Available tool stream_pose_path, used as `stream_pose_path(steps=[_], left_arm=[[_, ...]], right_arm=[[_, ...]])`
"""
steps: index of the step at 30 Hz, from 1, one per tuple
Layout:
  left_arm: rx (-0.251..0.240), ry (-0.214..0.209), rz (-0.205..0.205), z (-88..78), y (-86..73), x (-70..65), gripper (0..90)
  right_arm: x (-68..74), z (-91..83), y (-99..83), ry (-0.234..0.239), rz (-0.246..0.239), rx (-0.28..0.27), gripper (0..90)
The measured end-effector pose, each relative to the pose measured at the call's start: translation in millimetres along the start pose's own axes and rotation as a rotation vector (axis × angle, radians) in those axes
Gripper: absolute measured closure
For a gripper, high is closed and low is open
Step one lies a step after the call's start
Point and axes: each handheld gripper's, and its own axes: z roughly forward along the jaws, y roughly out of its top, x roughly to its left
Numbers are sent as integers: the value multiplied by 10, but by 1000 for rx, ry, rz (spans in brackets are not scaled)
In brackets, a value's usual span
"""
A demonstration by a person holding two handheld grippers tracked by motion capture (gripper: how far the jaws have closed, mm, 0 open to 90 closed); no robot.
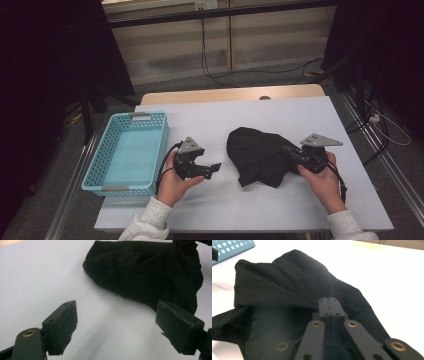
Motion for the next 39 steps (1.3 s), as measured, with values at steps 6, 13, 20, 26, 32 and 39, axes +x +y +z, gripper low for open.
stream_pose_path(steps=[6, 13, 20, 26, 32, 39], left_arm=[[-4, -5, -4, 9, 22, -8, 177], [-11, -23, 17, 38, 73, -68, 176], [-37, -34, 8, 19, 146, -84, 177], [-46, -45, 23, 65, 228, -96, 177], [-47, -75, 26, 155, 274, -131, 176], [-42, -67, 30, 182, 302, -98, 176]], right_arm=[[-61, -72, -41, -21, 10, -1, 898], [-48, -138, -81, -33, 1, 7, 898], [-94, -237, -143, -81, 5, 15, 898], [-94, -319, -202, -88, 8, 18, 898], [-95, -377, -252, -98, 17, 22, 898], [-36, -365, -264, -84, -8, 29, 898]])
